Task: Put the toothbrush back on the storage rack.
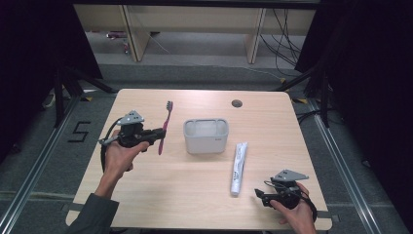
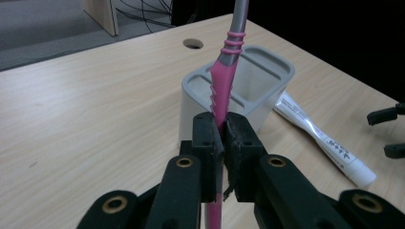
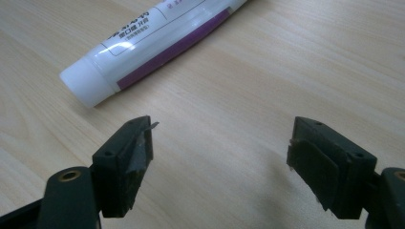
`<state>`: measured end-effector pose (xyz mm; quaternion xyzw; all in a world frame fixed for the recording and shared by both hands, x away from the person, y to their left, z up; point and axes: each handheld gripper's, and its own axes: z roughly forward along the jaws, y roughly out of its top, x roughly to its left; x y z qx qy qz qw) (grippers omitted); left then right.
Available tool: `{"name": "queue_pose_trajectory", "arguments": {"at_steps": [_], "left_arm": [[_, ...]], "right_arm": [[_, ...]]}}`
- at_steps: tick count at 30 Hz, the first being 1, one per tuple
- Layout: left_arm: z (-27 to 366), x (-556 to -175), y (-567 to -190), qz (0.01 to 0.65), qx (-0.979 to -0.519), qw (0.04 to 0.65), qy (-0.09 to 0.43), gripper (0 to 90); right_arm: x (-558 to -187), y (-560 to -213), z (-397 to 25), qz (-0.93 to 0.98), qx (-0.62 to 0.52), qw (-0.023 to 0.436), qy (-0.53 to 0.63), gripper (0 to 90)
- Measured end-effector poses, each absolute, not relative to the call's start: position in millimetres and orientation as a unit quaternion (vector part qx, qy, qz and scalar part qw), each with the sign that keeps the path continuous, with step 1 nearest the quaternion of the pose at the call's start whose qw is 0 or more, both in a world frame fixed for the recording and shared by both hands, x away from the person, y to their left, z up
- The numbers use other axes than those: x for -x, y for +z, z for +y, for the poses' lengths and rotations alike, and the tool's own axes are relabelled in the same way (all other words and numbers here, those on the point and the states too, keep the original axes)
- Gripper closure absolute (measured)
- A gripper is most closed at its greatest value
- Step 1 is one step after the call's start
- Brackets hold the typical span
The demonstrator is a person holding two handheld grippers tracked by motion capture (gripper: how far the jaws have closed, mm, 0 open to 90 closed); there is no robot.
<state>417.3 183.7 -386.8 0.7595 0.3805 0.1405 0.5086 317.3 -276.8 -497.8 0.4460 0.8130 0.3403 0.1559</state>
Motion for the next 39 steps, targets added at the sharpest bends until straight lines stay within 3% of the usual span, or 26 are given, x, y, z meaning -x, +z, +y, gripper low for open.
{"name": "queue_pose_trajectory", "arguments": {"at_steps": [39], "left_arm": [[127, -470, -362, 0.376, -0.734, 0.544, 0.154, 83.0]], "right_arm": [[-316, -497, -276, 0.810, -0.453, 0.147, 0.342, 23.7]]}}
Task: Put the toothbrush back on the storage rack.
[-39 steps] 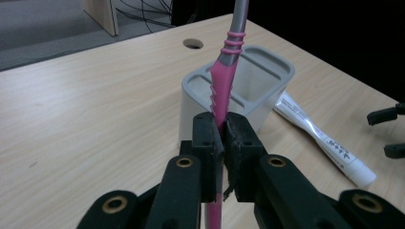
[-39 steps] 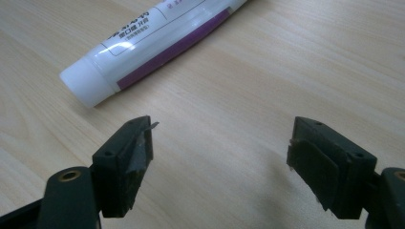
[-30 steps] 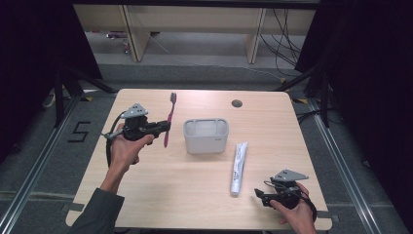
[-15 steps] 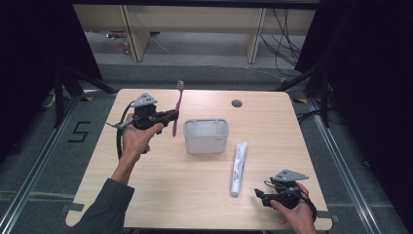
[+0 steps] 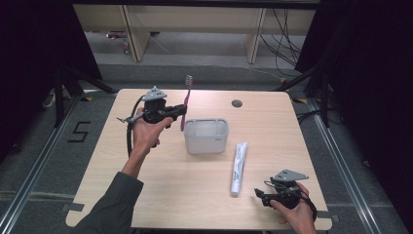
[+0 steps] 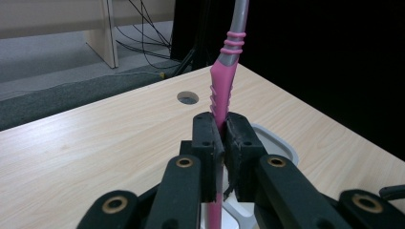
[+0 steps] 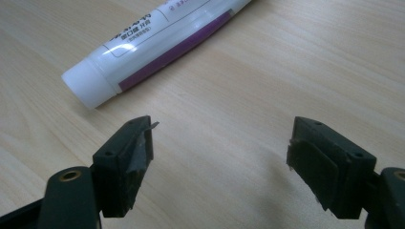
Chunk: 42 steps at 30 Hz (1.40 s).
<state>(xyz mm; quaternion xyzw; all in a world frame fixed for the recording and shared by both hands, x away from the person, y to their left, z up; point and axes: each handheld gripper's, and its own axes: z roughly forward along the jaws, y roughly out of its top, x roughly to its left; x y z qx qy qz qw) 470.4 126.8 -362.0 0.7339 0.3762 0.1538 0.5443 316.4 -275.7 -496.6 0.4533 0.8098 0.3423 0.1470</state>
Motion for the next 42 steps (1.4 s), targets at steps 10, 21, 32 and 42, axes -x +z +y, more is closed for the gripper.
{"name": "queue_pose_trajectory", "arguments": {"at_steps": [10, 21, 32, 42], "left_arm": [[121, -478, -368, 0.384, -0.728, 0.546, 0.156, 83.0], [112, -483, -375, 0.393, -0.721, 0.548, 0.159, 83.0], [103, -487, -384, 0.391, -0.723, 0.546, 0.161, 82.9], [106, -490, -401, 0.406, -0.714, 0.546, 0.163, 82.9]], "right_arm": [[-317, -497, -276, 0.810, -0.453, 0.145, 0.342, 23.7], [-317, -497, -276, 0.811, -0.449, 0.147, 0.345, 23.7], [-317, -498, -276, 0.814, -0.442, 0.150, 0.345, 23.6], [-317, -497, -277, 0.816, -0.439, 0.151, 0.344, 23.5]]}}
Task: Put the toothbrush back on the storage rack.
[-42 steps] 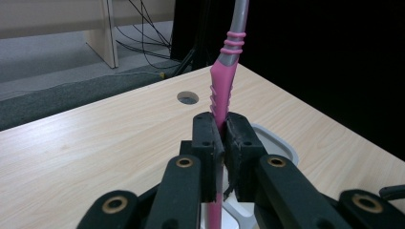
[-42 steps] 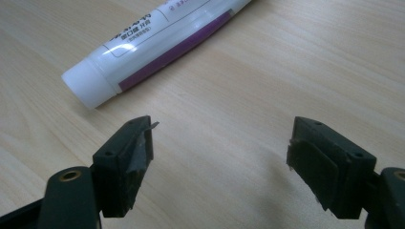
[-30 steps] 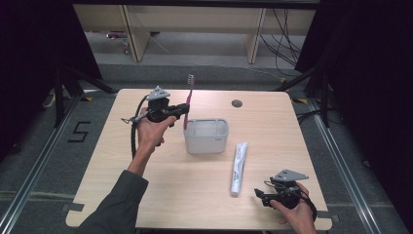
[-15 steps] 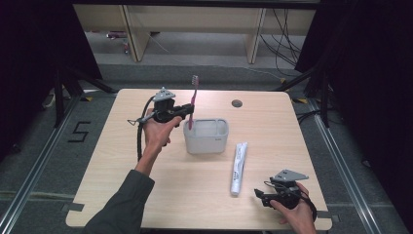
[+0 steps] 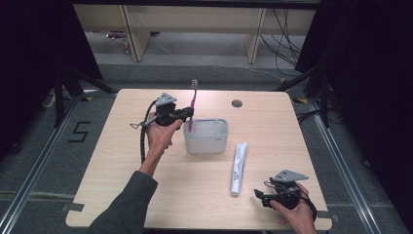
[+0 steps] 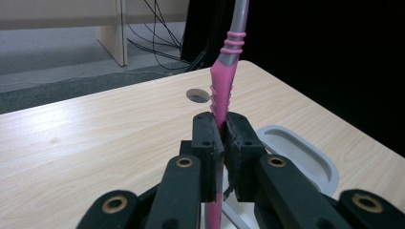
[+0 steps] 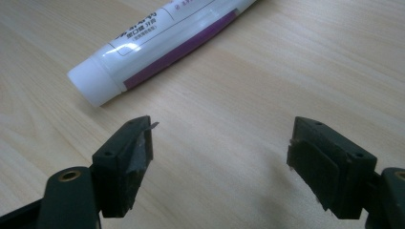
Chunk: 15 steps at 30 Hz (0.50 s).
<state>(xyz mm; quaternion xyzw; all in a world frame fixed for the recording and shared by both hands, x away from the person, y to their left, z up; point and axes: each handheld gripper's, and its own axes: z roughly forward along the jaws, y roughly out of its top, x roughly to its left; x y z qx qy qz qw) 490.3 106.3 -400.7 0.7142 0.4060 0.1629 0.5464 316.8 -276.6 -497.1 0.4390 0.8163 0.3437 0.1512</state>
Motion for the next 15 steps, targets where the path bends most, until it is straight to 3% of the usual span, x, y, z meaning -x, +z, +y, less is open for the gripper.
{"name": "queue_pose_trajectory", "arguments": {"at_steps": [10, 15], "left_arm": [[108, -490, -412, 0.410, -0.719, 0.537, 0.165, 82.9], [109, -491, -417, 0.412, -0.723, 0.529, 0.166, 82.9]], "right_arm": [[-315, -498, -274, 0.813, -0.449, 0.138, 0.344, 23.5], [-317, -498, -276, 0.817, -0.436, 0.154, 0.345, 23.5]]}}
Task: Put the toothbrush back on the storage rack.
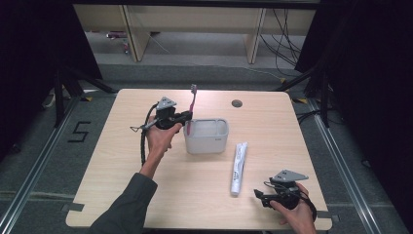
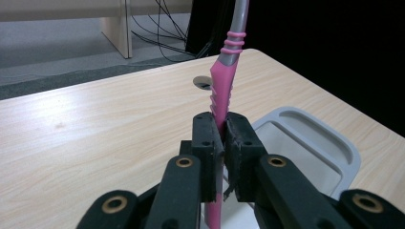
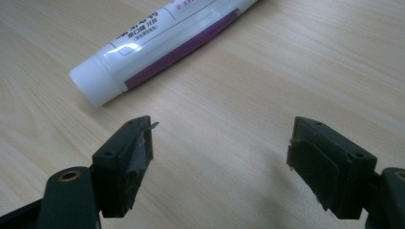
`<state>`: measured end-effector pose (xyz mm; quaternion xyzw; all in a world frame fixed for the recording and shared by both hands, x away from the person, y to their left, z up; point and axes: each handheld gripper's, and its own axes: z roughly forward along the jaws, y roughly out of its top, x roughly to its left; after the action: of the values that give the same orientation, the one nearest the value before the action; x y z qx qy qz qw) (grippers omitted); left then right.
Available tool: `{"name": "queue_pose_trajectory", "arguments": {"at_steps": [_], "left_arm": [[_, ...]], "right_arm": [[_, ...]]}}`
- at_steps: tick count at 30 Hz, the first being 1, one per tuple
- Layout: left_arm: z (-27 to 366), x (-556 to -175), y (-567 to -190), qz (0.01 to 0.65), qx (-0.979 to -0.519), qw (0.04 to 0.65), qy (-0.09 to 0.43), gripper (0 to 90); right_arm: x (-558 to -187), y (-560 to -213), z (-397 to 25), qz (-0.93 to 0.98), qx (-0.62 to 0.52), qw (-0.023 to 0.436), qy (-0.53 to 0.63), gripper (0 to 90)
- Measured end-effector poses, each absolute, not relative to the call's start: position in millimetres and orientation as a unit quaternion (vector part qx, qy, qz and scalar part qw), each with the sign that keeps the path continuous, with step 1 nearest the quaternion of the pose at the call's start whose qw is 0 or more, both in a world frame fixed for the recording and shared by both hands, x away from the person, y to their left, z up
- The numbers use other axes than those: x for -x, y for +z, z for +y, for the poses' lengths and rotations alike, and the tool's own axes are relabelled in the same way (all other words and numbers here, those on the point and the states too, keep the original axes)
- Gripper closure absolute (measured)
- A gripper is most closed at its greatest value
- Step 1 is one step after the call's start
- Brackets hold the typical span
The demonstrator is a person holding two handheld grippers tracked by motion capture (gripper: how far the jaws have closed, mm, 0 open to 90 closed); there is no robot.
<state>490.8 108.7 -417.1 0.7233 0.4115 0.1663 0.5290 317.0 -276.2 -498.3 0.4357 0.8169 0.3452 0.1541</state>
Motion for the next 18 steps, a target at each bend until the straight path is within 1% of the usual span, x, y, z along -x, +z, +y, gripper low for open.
{"name": "queue_pose_trajectory", "arguments": {"at_steps": [6, 8, 10, 18], "left_arm": [[111, -491, -425, 0.419, -0.725, 0.520, 0.167, 82.8], [112, -491, -426, 0.420, -0.723, 0.522, 0.166, 82.7], [112, -491, -427, 0.422, -0.724, 0.519, 0.170, 82.6], [110, -491, -429, 0.420, -0.728, 0.512, 0.178, 82.3]], "right_arm": [[-316, -498, -275, 0.815, -0.444, 0.143, 0.343, 23.5], [-316, -499, -275, 0.815, -0.440, 0.148, 0.346, 23.5], [-316, -498, -274, 0.814, -0.446, 0.141, 0.345, 23.5], [-316, -498, -274, 0.815, -0.443, 0.142, 0.345, 23.5]]}}
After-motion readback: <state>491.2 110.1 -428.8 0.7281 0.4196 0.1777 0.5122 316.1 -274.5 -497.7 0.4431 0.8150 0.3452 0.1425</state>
